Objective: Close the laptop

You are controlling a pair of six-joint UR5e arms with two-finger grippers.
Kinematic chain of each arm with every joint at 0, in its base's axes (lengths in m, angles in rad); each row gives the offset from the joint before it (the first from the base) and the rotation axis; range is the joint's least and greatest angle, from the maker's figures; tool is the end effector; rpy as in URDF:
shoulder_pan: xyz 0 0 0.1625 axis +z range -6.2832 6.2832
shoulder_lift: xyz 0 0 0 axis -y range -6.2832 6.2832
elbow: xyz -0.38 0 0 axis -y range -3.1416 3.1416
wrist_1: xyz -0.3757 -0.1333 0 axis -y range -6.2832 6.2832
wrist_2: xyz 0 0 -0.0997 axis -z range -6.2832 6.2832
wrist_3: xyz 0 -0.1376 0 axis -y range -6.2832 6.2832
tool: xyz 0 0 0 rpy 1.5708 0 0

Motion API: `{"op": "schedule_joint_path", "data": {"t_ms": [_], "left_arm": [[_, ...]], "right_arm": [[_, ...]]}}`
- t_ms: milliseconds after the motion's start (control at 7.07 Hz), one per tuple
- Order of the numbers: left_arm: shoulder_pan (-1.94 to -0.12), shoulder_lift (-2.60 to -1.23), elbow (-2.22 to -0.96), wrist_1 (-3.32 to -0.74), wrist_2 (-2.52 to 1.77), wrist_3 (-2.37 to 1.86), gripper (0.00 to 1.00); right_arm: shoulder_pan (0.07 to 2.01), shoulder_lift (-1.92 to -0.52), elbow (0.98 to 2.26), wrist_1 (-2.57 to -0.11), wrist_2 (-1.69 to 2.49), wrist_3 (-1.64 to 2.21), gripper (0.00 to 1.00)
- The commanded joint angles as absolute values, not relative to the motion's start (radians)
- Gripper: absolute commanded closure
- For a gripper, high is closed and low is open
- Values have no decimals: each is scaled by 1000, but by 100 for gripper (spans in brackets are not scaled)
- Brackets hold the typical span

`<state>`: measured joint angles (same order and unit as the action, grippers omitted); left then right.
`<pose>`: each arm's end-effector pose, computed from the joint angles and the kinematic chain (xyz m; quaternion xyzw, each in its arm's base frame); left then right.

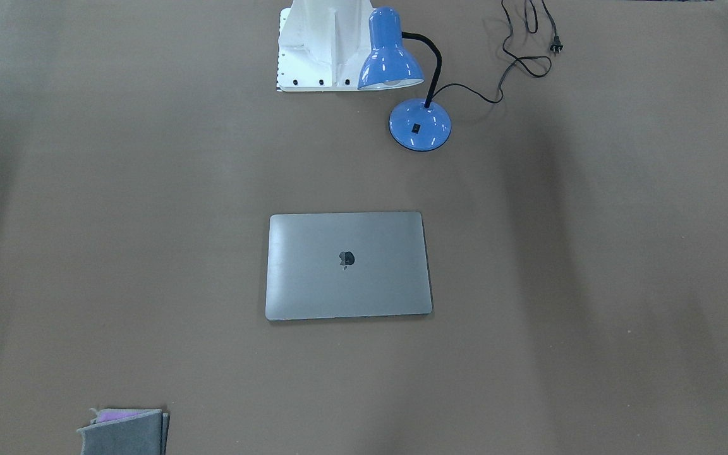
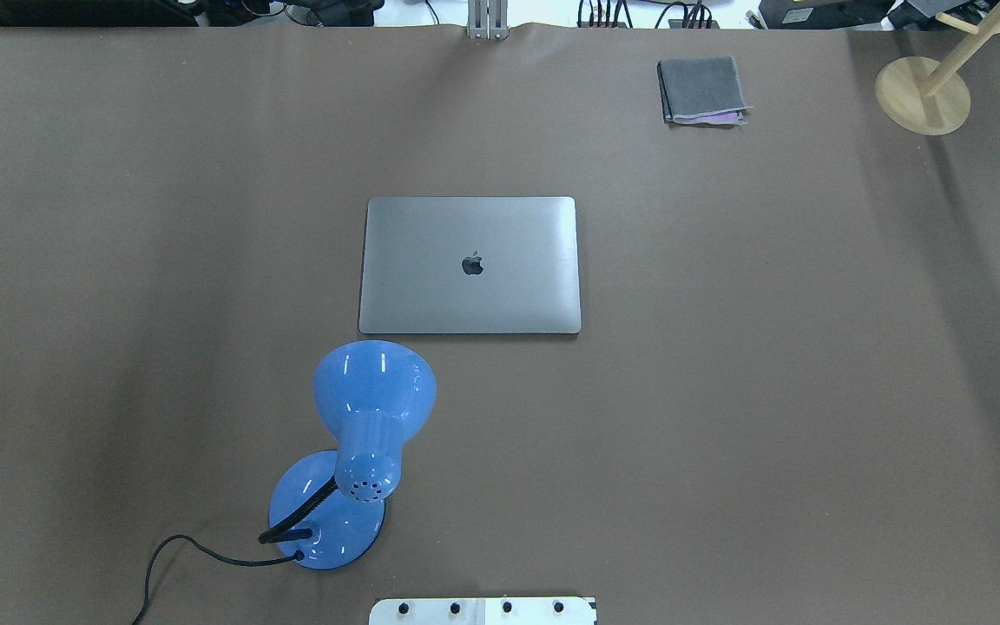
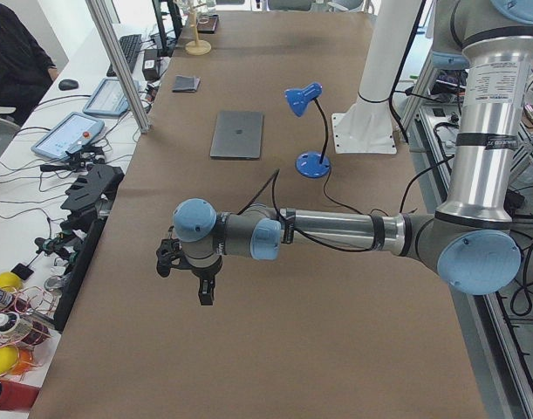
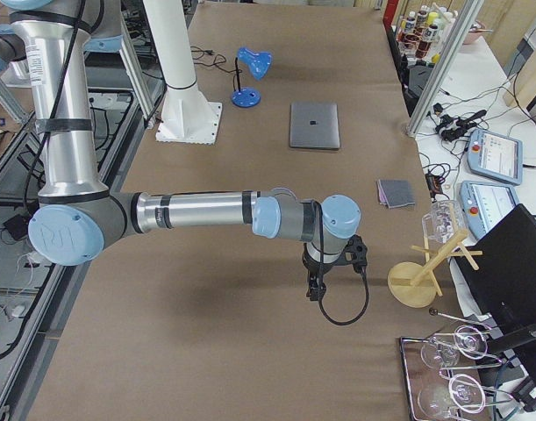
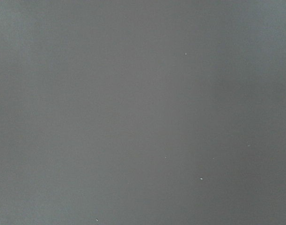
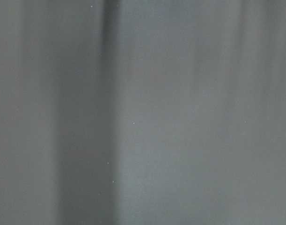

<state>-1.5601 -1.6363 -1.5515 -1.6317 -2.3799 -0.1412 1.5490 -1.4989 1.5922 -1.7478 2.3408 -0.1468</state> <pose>-0.0283 -0.5098 0.6081 0.0192 0.3956 -0.0388 0.9174 0.0268 -0.4932 0.6133 -0.0153 -0.3769 -0.0623 0.9240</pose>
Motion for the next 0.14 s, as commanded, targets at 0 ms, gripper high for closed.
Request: {"op": "schedule_joint_path", "data": {"t_ms": [0], "left_arm": [[-1560, -1632, -1557, -1635, -2382, -149, 2]], "right_arm": [[1549, -1502, 1597, -1749, 2341, -146, 0]]}}
